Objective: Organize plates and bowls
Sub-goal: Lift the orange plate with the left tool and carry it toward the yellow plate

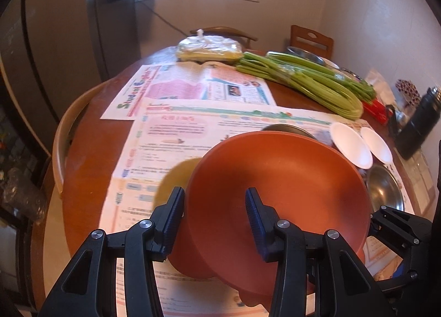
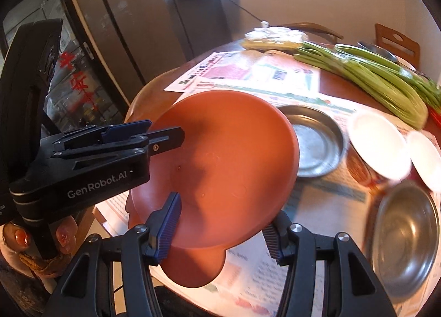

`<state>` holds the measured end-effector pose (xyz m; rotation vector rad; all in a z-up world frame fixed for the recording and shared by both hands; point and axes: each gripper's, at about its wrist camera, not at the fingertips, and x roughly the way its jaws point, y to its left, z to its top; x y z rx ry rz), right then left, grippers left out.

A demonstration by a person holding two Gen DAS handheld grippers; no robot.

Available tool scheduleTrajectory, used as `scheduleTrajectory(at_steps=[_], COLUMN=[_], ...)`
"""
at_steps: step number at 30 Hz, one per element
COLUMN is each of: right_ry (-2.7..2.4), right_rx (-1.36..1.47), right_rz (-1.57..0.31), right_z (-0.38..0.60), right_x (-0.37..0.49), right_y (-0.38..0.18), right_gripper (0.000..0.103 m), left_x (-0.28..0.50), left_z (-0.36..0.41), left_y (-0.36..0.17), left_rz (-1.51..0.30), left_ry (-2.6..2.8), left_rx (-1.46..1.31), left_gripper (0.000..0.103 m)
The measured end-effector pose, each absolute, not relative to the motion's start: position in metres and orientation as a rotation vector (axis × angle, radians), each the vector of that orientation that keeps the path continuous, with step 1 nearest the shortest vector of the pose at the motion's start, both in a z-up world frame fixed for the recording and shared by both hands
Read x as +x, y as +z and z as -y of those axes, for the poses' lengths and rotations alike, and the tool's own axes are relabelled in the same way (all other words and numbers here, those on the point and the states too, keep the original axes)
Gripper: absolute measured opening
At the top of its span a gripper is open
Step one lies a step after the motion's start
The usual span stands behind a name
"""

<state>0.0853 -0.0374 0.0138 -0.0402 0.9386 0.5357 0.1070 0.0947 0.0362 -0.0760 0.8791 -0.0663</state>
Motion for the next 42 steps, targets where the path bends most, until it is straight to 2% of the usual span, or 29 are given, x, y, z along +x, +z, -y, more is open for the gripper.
scheduleTrajectory(at_steps=[18,42], right_ry=[0.563,0.535], right_rx=[-0.086,-0.147], right_rz=[-0.984,-1.034], right_z=[-0.007,-0.023], right_x=[0.098,0.105], right_y=[-0.003,-0.021], right_gripper=[0.056,0.056], left_x=[0.126,0.139], left_z=[-0.131,-0.131], left_y=[0.012,-0.009], left_rz=[-0.915,-0.946], left_ry=[-0.015,0.007], left_rx=[-0.127,-0.09], left_gripper=[0.046,0.046])
